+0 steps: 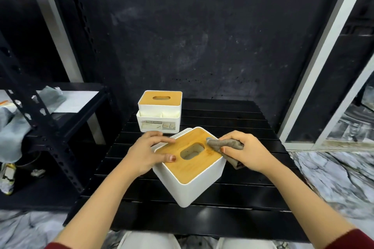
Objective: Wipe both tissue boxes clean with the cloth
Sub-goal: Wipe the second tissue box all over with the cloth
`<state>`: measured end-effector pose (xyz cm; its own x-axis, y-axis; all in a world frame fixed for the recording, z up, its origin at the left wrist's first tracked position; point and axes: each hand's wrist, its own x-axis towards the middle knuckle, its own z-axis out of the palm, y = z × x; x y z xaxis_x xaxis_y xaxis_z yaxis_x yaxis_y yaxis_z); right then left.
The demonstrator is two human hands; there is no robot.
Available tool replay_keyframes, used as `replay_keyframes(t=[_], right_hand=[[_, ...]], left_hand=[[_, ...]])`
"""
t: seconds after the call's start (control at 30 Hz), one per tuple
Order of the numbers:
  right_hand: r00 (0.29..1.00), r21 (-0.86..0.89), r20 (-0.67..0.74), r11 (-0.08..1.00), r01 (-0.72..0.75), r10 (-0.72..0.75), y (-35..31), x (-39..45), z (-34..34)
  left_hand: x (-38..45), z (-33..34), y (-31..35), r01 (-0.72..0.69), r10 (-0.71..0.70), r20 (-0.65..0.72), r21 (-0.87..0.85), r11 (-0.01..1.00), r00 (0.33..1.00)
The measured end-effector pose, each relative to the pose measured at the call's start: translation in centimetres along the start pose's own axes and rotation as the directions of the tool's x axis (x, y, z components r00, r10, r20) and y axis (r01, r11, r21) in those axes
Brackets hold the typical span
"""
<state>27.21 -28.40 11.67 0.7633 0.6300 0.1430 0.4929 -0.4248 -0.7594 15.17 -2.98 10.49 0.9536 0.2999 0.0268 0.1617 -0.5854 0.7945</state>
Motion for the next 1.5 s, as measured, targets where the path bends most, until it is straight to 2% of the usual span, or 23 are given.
replay_keyframes(t=[0.1, 0.17, 0.23, 0.3, 0.4, 0.57, 0.73, 0.97, 1.1, 1.33, 1.5], right_hand=[[0.988, 0.013, -0.15, 0.999, -0.036, 0.037, -1.1, -1.6, 1.5], [0.972, 0.02, -0.231, 0.999, -0.048, 0.051, -1.6, -2.7, 2.6], [0.962, 0.009, -0.269, 0.999, -0.051, 0.051, -1.9, -3.7, 3.4], [0.961, -0.017, -0.273, 0.999, -0.038, 0.032, -2.1, -4.5, 3.8], [0.971, -0.053, -0.239, 0.999, 0.005, -0.017, -2.2, -5.3, 3.8], [0.998, -0.041, -0.035, 0.997, 0.058, -0.06, -2.4, -5.4, 2.3], [0.996, -0.026, 0.079, 0.999, 0.038, -0.036, -2.2, -3.6, 1.2], [1.0, -0.175, 0.024, 0.985, 0.003, 0.001, -2.3, 1.4, 0.9], [1.0, -0.119, -0.011, 0.993, -0.01, 0.008, -1.8, 1.0, 1.4], [0.994, -0.022, 0.064, 0.996, 0.091, -0.089, -1.6, -3.9, 1.6], [0.995, -0.049, 0.062, 0.995, 0.083, -0.08, -1.7, -2.3, 1.2]], left_hand=[[-0.6, 0.6, 0.1, 0.013, 0.012, -0.213, 0.115, 0.993, 0.977], [-1.4, 1.5, 0.5, 0.045, -0.001, -0.283, 0.148, 0.988, 0.959], [-2.1, 2.6, 0.8, 0.072, -0.034, -0.311, 0.111, 0.991, 0.95], [-2.7, 3.7, 1.2, 0.102, -0.092, -0.276, 0.025, 0.994, 0.957], [-3.1, 4.6, 2.0, 0.154, -0.146, -0.199, 0.024, 0.988, 0.969], [-2.8, 4.8, 1.9, 0.132, -0.127, -0.132, 0.032, 0.991, 0.983], [-2.3, 4.7, 1.7, 0.107, -0.105, -0.118, 0.008, 0.994, 0.987], [-2.2, 4.8, 1.4, 0.095, -0.098, -0.129, -0.029, 0.995, 0.987], [-2.3, 4.9, 1.4, 0.103, -0.113, -0.136, -0.077, 0.992, 0.984], [-2.4, 5.0, 1.3, 0.088, -0.1, -0.112, -0.108, 0.99, 0.989], [-2.3, 4.9, 1.0, 0.076, -0.087, -0.108, -0.106, 0.991, 0.99]])
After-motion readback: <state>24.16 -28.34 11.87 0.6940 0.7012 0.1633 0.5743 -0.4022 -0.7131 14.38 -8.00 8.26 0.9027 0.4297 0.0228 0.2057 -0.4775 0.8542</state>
